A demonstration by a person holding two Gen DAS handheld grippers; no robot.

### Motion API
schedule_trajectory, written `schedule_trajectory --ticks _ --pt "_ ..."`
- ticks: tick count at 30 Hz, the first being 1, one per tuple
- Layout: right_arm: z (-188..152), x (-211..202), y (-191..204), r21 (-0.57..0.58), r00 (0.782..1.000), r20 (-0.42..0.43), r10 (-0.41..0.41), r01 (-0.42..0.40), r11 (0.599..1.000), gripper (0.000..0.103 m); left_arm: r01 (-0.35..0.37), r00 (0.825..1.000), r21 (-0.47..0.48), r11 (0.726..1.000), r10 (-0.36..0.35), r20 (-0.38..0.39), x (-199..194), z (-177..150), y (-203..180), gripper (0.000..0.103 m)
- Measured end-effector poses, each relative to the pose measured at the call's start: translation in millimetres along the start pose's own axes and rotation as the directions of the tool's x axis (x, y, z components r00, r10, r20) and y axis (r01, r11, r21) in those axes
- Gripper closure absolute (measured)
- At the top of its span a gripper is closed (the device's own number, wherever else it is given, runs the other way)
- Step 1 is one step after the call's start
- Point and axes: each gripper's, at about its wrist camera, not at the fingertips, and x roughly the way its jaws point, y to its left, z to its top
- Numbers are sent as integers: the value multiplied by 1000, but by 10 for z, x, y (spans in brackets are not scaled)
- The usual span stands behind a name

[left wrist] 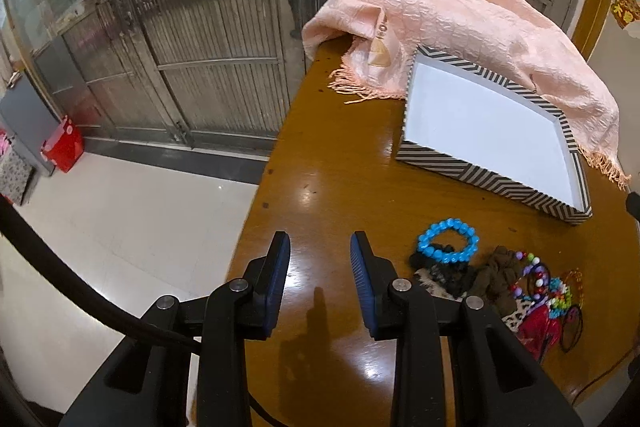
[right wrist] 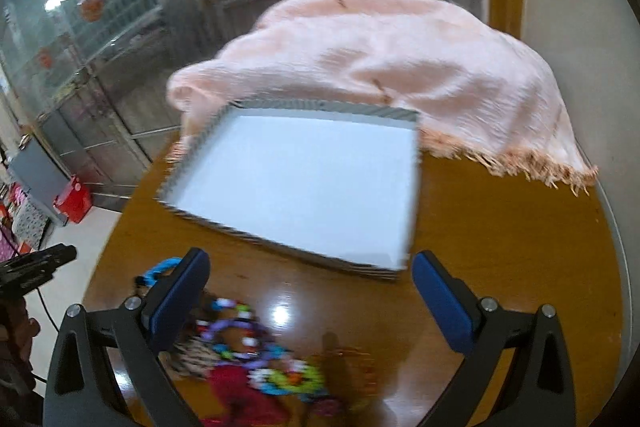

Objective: Organize jewelry

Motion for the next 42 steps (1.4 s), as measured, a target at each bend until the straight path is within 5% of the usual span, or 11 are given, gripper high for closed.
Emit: schedule_trajectory --ticks 11,19,42 --pt "-98 -81 528 -52 999 -13 -34 33 998 0 49 999 38 998 -50 19 -5 2 10 80" --pt "-104 -114 367 43 999 -47 18 -16 999 0 95 995 99 991 -96 10 47 68 -219 80" --pt "44 -144 203 19 995 -44 -89 89 996 0 97 995 104 990 -98 1 138 135 -338 80"
